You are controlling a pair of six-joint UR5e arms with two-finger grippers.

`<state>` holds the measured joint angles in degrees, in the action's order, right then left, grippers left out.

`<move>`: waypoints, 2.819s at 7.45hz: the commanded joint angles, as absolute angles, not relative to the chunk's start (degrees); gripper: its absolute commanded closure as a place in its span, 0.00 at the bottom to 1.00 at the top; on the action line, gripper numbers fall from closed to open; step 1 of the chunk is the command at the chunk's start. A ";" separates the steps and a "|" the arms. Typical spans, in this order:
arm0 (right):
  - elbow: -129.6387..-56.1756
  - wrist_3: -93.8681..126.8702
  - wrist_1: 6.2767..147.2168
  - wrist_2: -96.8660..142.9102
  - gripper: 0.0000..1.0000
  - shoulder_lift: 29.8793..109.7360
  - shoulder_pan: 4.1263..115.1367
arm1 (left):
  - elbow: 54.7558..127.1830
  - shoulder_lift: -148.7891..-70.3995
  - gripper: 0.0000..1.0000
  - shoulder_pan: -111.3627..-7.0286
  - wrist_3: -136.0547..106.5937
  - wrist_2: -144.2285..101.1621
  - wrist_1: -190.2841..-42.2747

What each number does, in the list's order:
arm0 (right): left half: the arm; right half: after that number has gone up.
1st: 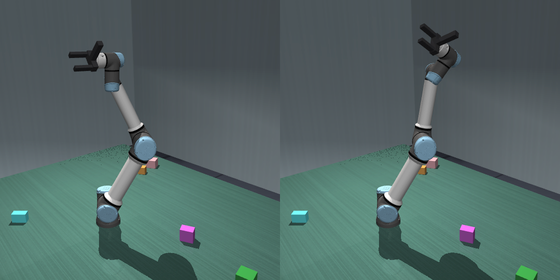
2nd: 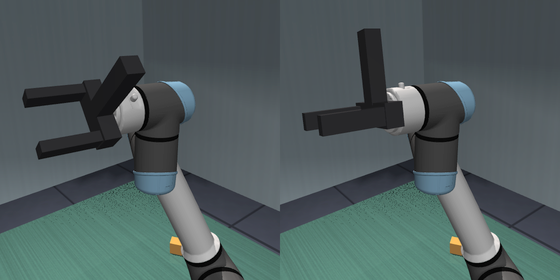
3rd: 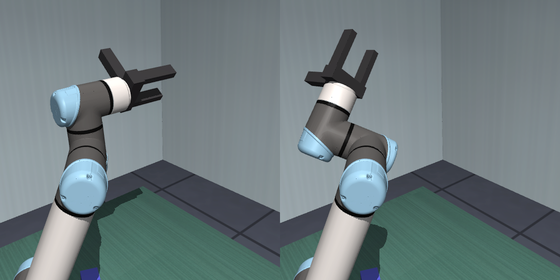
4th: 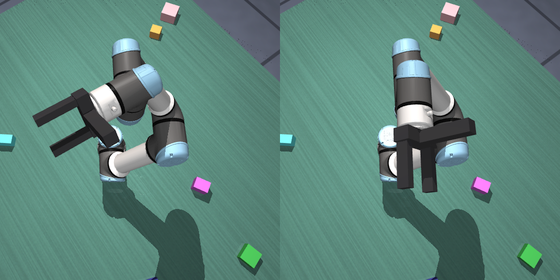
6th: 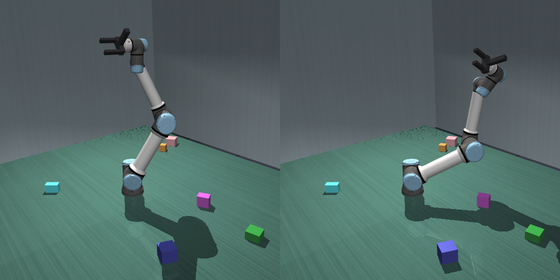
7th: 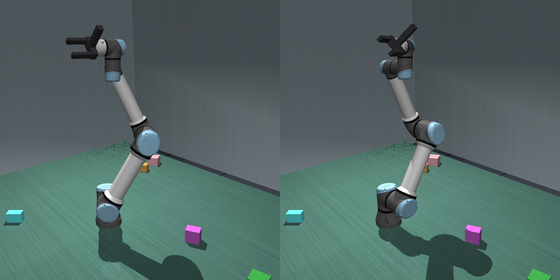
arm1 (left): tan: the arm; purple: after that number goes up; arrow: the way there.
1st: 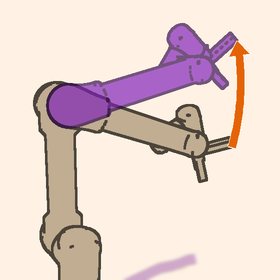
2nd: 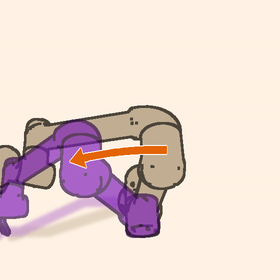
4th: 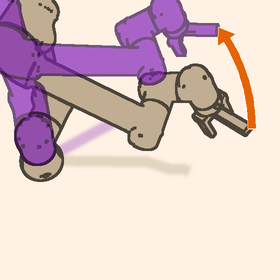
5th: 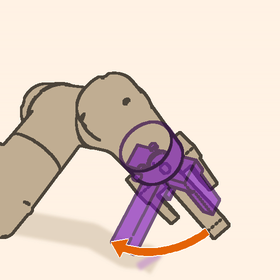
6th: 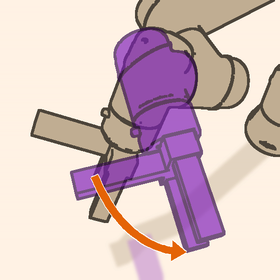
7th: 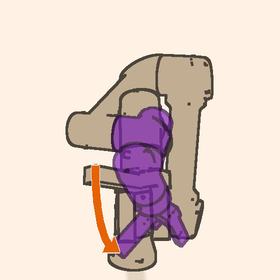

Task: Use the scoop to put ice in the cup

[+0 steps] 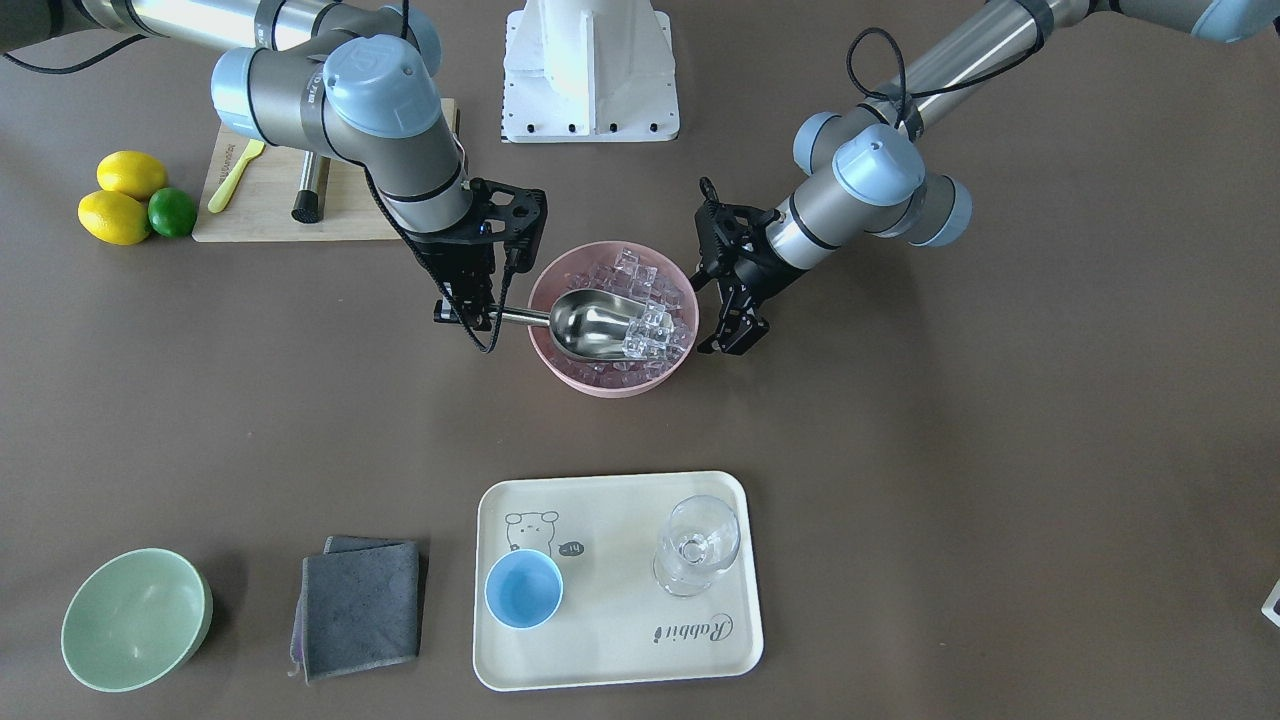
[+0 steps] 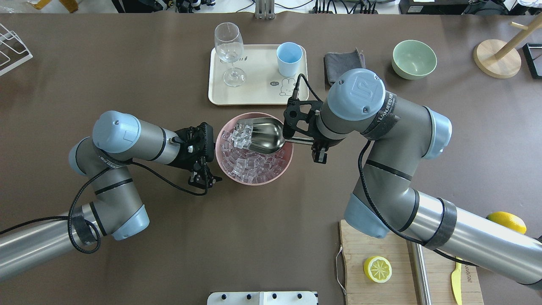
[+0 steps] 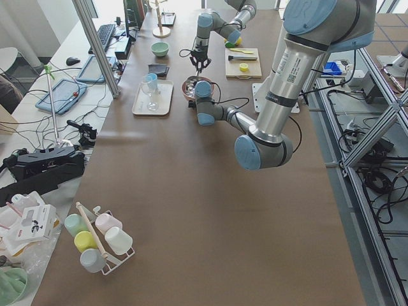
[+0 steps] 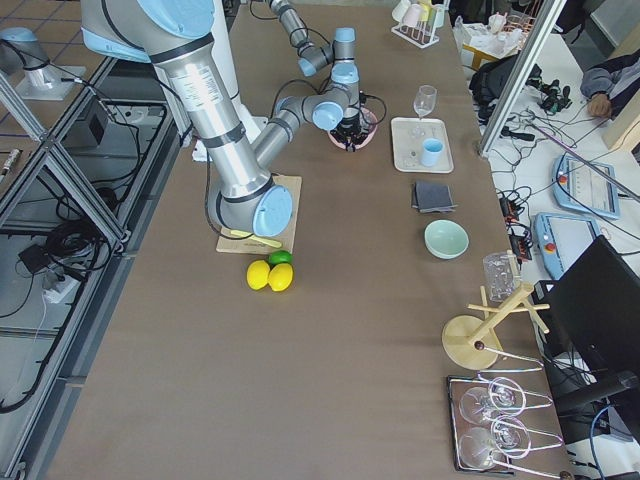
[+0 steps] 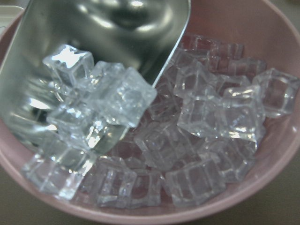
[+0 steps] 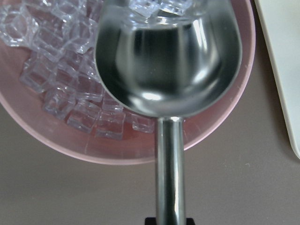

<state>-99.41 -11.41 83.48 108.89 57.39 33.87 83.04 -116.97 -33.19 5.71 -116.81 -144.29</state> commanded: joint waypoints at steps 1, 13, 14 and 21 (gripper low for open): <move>-99.14 -10.90 79.11 114.07 1.00 59.24 36.38 | 83.06 -116.89 0.01 -33.31 5.71 -116.98 -144.23; -85.36 2.47 88.85 123.75 1.00 51.35 53.53 | 98.48 -112.06 0.01 -39.46 16.86 -127.00 -120.59; -84.73 0.11 91.90 123.66 1.00 50.28 53.53 | 100.61 -111.63 0.01 -39.81 17.05 -127.09 -116.84; -84.64 -13.89 116.52 119.10 1.00 41.32 53.61 | 100.55 -102.41 0.01 -58.50 14.11 -139.48 -100.49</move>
